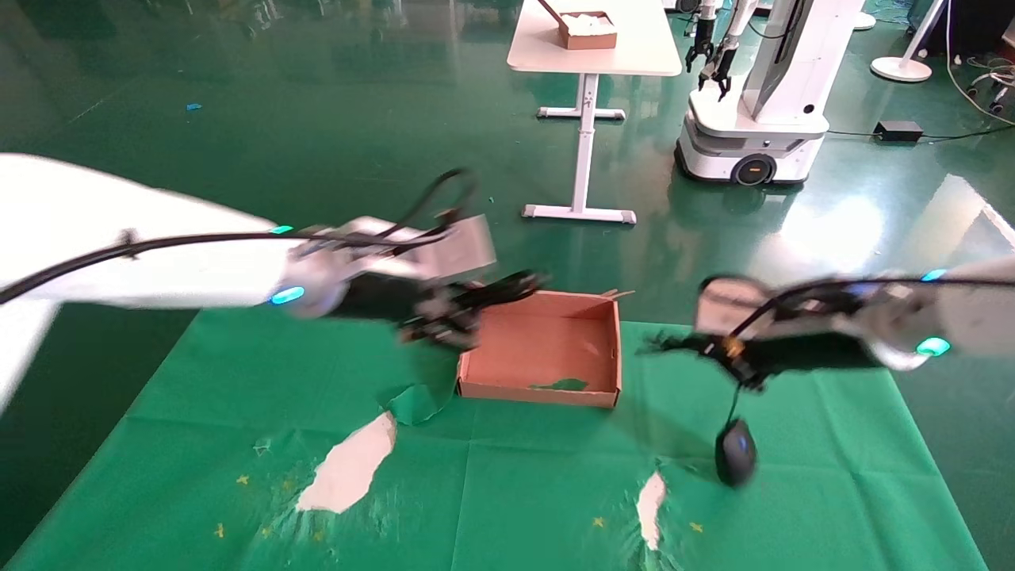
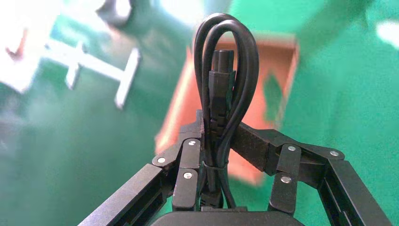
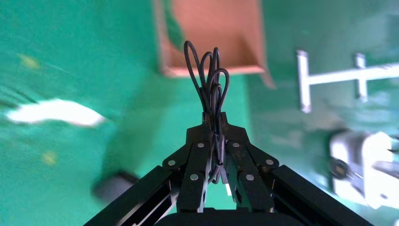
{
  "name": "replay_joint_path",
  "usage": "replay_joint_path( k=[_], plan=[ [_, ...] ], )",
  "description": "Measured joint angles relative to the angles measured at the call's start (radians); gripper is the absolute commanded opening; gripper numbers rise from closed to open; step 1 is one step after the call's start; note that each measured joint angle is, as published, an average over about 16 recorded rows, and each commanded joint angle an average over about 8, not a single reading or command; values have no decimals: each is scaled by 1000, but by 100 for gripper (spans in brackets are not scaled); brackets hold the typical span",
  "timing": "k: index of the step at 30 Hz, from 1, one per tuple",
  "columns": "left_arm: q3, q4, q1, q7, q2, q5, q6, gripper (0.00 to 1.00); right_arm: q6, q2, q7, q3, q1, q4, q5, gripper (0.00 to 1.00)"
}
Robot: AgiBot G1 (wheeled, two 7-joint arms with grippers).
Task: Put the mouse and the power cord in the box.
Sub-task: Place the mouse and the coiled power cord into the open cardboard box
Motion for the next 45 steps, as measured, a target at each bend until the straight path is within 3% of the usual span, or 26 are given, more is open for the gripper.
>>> replay_joint_path(
  k=[4,10,11,18,19,30,45],
  plan=[
    [43,56,10,58,69,-20,-102,0,-9,41,20,12,32,21,-19,0],
    [183,127,45,122,127,-28,-266,0,-33,99,60,27,56,70,-33,0],
    [212,135,50,127,131,-29,-291,8,-38,107,68,30,57,80,-33,0],
    [411,167,56,106,137,-47,-418,96,-63,146,112,39,51,152,-28,0],
    [434,169,53,98,137,-51,-429,100,-65,149,117,40,49,160,-27,0],
    [603,174,13,25,136,-114,-500,100,-64,159,138,46,29,201,-11,0],
    [708,237,-28,-40,131,-183,-557,100,-55,113,92,48,39,207,33,0]
  ],
)
